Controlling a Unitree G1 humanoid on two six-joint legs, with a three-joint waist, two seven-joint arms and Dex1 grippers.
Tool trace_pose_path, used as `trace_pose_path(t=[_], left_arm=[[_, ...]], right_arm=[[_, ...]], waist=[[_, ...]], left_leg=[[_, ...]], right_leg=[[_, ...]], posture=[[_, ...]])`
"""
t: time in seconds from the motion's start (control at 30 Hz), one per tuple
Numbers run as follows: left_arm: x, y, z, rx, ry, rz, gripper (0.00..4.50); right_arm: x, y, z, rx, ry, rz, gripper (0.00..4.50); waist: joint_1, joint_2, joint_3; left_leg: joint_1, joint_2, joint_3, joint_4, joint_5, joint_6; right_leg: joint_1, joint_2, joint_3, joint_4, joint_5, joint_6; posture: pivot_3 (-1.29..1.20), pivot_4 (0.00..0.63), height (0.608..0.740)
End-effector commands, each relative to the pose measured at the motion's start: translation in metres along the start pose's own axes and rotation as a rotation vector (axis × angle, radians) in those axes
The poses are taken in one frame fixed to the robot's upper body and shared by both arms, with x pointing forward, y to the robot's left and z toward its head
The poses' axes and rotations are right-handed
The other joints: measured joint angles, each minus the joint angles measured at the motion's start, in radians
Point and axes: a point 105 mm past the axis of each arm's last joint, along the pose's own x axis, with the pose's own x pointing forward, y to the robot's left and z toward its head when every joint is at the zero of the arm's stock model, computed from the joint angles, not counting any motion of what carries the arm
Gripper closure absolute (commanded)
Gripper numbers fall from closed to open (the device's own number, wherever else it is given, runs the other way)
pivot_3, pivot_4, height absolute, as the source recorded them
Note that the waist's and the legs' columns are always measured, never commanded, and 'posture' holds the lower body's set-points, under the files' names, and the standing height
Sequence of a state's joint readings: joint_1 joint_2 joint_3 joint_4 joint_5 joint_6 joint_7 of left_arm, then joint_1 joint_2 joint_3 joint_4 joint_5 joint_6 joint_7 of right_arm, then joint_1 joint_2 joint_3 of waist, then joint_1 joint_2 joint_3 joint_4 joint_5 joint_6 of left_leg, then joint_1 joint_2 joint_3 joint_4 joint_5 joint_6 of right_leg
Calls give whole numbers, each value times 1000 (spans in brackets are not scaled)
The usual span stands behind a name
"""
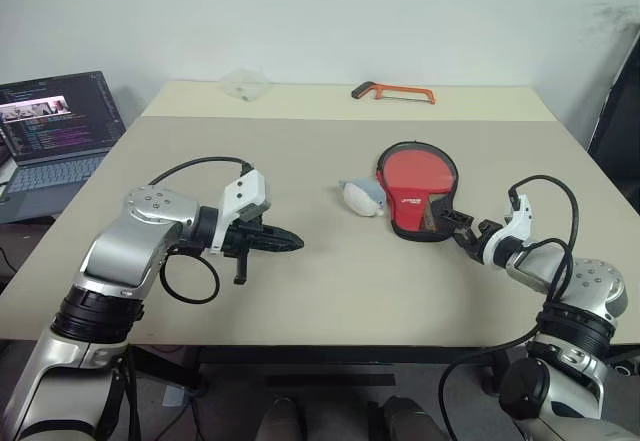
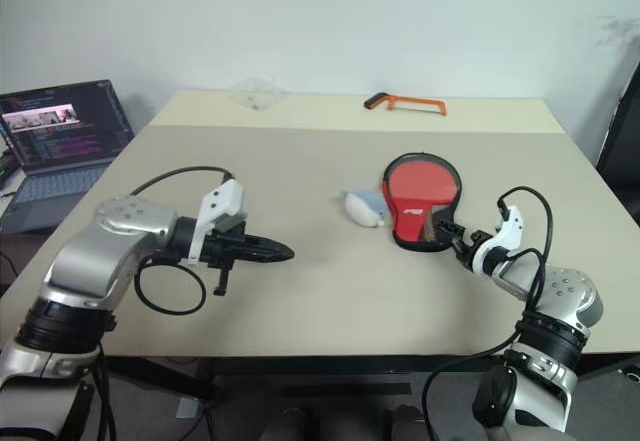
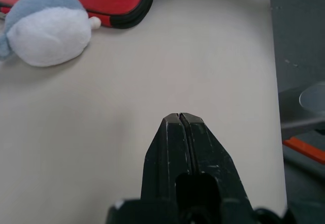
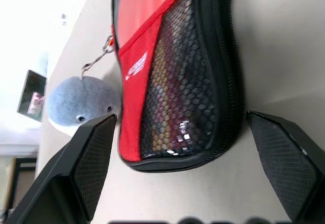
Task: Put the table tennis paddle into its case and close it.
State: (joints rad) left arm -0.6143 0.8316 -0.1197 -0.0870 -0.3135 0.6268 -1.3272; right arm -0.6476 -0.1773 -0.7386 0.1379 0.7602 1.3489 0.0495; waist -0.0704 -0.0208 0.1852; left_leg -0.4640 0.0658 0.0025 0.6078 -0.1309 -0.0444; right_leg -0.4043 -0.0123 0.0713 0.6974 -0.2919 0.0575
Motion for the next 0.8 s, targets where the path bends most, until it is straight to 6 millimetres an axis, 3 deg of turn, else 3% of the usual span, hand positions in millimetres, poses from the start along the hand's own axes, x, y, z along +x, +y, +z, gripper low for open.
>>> trace_pose_path(t=[0.03, 0.27, 0.3, 0.4, 0.7, 0.73, 0.8], left_arm=[[-9, 0, 10, 36, -11, 25, 4471], [-4, -1, 8, 35, -1, 33, 4471], [-4, -1, 9, 35, -4, 34, 4496], [-5, -2, 10, 36, -7, 36, 4500], [-8, -5, 6, 22, 2, 55, 4500], [-9, -5, 6, 21, 3, 55, 4500], [-9, -5, 5, 20, 4, 56, 4500]], right_arm=[[10, 27, -3, -13, 19, 104, 0], [21, 25, -3, -15, 9, 77, 0], [23, 22, -3, -9, 3, 61, 180], [28, 15, -4, 0, 1, 32, 968], [31, 17, -8, -15, 33, 45, 4251], [31, 19, -10, -18, 42, 54, 4467], [29, 23, -16, -29, 70, 74, 4467]], waist=[[-3, 0, 0], [-5, 0, 0], [-5, 0, 0], [-6, 0, 0], [-14, 0, 0], [-14, 0, 0], [-14, 0, 0]], left_leg=[[0, 0, 0, 0, 0, 0], [0, 0, 0, 0, 0, 0], [0, 0, 0, 0, 0, 0], [0, 0, 0, 0, 0, 0], [0, 0, 0, -1, 0, 0], [0, 0, 0, -1, 0, 0], [0, 0, 0, 0, 0, 0]], right_leg=[[0, 0, 0, 0, 0, 0], [0, 0, 0, 0, -1, 2], [0, 0, 0, 0, -2, 3], [0, 0, 0, 0, -2, 3], [0, 0, 1, 0, -2, 2], [0, 0, 0, 0, -2, 2], [0, 0, 1, 0, -2, 3]], posture=[[0, 150, 740], [0, 150, 740], [0, 150, 740], [0, 150, 740], [0, 150, 740], [0, 150, 740], [0, 150, 740]])
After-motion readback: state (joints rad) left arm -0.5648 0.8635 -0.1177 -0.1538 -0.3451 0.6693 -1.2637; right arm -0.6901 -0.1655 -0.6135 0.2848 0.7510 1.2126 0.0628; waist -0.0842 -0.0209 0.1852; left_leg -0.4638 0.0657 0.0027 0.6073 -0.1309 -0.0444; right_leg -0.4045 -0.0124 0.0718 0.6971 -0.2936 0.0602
